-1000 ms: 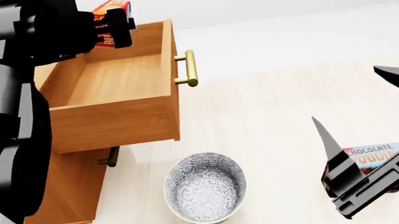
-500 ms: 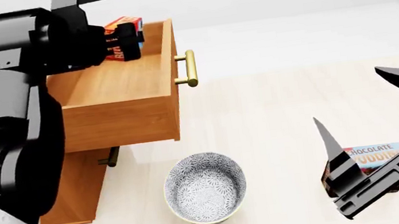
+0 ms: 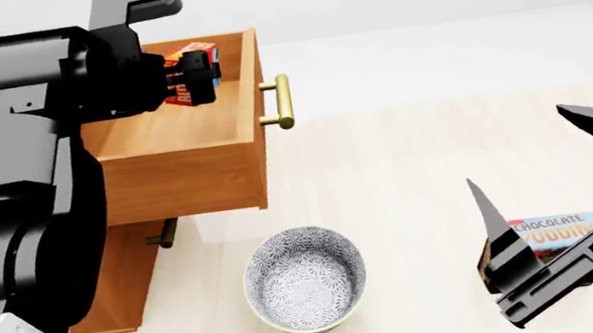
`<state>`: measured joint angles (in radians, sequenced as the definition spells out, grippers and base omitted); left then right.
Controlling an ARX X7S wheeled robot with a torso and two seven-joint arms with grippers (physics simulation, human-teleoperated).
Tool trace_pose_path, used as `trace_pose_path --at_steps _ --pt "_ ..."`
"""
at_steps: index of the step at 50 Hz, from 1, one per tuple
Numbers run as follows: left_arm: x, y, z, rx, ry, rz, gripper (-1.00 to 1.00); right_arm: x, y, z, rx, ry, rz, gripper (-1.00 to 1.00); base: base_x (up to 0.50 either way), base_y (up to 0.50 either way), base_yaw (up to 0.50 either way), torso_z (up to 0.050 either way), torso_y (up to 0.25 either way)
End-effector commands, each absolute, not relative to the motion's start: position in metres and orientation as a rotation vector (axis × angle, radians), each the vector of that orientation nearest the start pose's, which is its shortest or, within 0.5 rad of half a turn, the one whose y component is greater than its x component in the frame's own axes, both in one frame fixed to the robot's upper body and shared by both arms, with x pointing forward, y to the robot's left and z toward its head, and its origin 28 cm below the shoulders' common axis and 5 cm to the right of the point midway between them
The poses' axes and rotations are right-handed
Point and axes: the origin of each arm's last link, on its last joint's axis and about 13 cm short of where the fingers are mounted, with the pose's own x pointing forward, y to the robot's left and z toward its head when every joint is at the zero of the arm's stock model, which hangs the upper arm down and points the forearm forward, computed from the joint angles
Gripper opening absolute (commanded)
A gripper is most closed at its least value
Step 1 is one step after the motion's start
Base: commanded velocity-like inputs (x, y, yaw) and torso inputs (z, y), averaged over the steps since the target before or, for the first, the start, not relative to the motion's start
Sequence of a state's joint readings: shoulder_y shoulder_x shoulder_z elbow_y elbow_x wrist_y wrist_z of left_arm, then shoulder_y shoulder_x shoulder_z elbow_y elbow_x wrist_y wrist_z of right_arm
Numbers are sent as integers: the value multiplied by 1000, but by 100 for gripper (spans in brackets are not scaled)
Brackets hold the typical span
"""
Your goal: Put the butter at the back in the top drawer of the cabinet and close it.
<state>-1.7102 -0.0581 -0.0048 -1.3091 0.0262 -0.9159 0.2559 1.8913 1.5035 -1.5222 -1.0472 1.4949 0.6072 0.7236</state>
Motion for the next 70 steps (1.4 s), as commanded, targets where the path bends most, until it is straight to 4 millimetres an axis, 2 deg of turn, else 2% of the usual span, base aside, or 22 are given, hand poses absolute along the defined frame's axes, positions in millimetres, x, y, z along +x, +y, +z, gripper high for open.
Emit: trace_pose_path --at_steps 1,70 --pt "412 227 308 -104 495 -200 -100 128 -168 266 -579 -37 252 100 0 0 0 0 0" --pt "410 218 288 -80 606 -221 -100 127 -174 259 -568 -19 234 100 0 0 0 0 1"
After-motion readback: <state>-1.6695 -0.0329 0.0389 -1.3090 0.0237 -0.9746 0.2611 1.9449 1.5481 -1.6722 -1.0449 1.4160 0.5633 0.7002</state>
